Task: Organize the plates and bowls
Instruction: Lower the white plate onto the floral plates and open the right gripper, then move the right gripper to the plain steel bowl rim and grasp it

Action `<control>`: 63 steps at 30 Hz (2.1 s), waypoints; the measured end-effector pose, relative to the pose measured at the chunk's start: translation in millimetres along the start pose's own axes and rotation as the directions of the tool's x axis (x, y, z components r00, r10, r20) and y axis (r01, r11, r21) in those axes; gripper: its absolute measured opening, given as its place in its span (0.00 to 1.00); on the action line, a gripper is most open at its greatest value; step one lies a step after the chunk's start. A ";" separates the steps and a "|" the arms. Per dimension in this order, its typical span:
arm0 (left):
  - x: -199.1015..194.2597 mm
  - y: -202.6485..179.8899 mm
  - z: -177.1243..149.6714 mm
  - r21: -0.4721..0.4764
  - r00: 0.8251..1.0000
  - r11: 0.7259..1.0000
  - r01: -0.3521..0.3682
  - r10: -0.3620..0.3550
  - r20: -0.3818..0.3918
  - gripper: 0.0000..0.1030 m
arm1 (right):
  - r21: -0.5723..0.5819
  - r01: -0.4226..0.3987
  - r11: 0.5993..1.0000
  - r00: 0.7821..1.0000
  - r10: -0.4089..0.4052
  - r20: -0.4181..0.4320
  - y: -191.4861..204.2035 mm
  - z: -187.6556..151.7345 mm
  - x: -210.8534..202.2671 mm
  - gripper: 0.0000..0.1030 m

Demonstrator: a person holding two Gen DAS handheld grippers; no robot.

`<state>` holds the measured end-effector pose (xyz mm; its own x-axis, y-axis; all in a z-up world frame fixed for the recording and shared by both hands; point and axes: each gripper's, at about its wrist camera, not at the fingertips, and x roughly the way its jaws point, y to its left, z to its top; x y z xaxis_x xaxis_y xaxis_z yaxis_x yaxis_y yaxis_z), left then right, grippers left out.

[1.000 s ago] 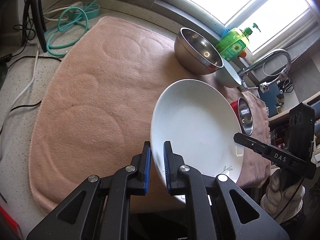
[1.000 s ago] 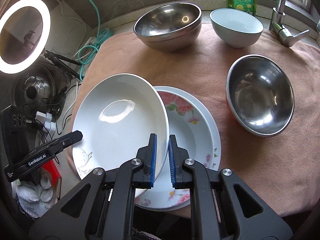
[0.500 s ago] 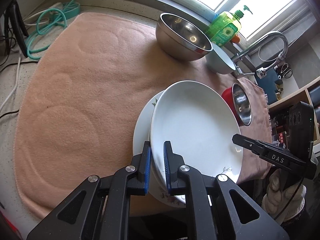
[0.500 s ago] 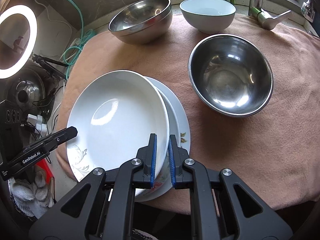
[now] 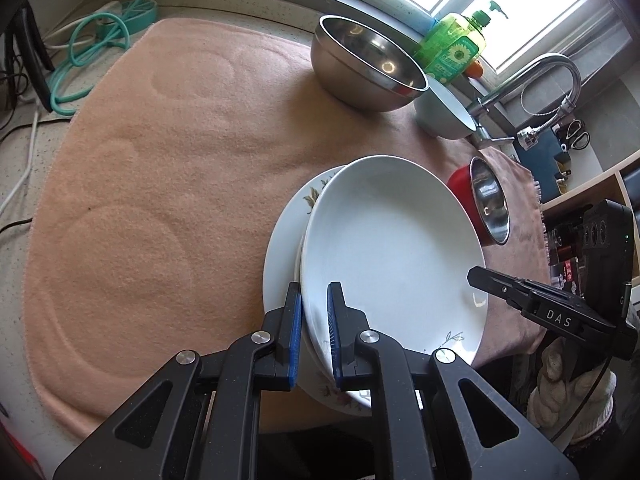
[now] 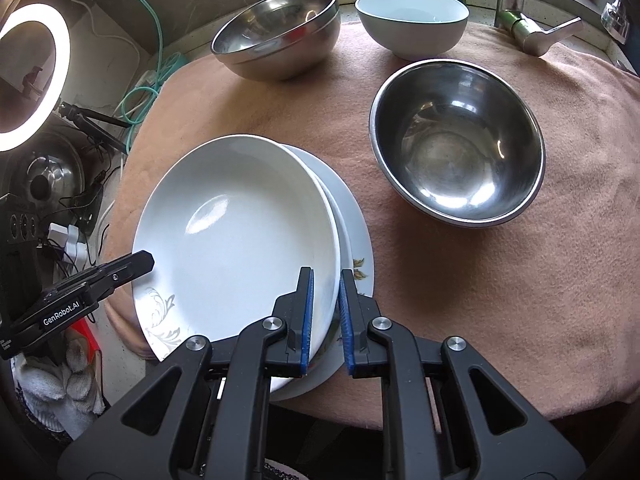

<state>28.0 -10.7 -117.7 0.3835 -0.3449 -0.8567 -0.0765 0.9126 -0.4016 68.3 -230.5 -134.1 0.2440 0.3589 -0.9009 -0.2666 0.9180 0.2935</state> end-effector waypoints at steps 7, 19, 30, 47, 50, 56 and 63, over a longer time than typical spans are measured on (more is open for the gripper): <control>-0.6 -2.9 0.2 0.013 1.000 1.000 -0.013 0.013 0.002 0.10 | -0.013 0.009 1.000 1.000 -0.009 0.000 4.9 -1.9 -0.3 0.22; -10.9 -3.5 5.4 0.022 0.999 1.000 -0.005 0.005 0.035 0.14 | -0.019 0.012 1.000 1.000 -0.012 0.013 5.6 -0.2 -2.7 0.34; -20.2 5.1 14.0 0.004 0.998 1.000 -0.005 0.005 0.063 0.14 | -0.001 0.020 1.000 0.999 -0.020 0.045 2.9 1.8 -11.7 0.47; -31.1 10.4 48.8 0.009 0.995 1.000 0.015 -0.016 0.099 0.47 | 0.053 -0.058 0.997 0.987 0.049 0.156 4.7 39.0 -44.5 0.70; -31.8 8.9 61.7 0.025 0.994 1.000 0.017 -0.019 0.104 0.48 | 0.066 -0.075 0.995 0.980 0.061 0.191 4.8 51.8 -52.1 0.82; -31.4 1.6 89.5 0.069 0.992 0.997 0.017 -0.025 0.121 0.52 | 0.078 -0.097 0.992 0.974 0.079 0.211 10.2 83.3 -55.9 0.85; -25.1 0.2 125.4 0.094 0.991 0.995 0.028 -0.040 0.129 0.52 | 0.098 -0.115 0.989 0.972 0.092 0.215 14.2 116.5 -46.6 0.85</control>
<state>133.7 25.7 -55.7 0.5020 -0.3496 -0.7910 0.0208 0.9193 -0.3931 161.7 -214.5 -50.7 0.4135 0.4700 -0.7798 -0.2007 0.8825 0.4254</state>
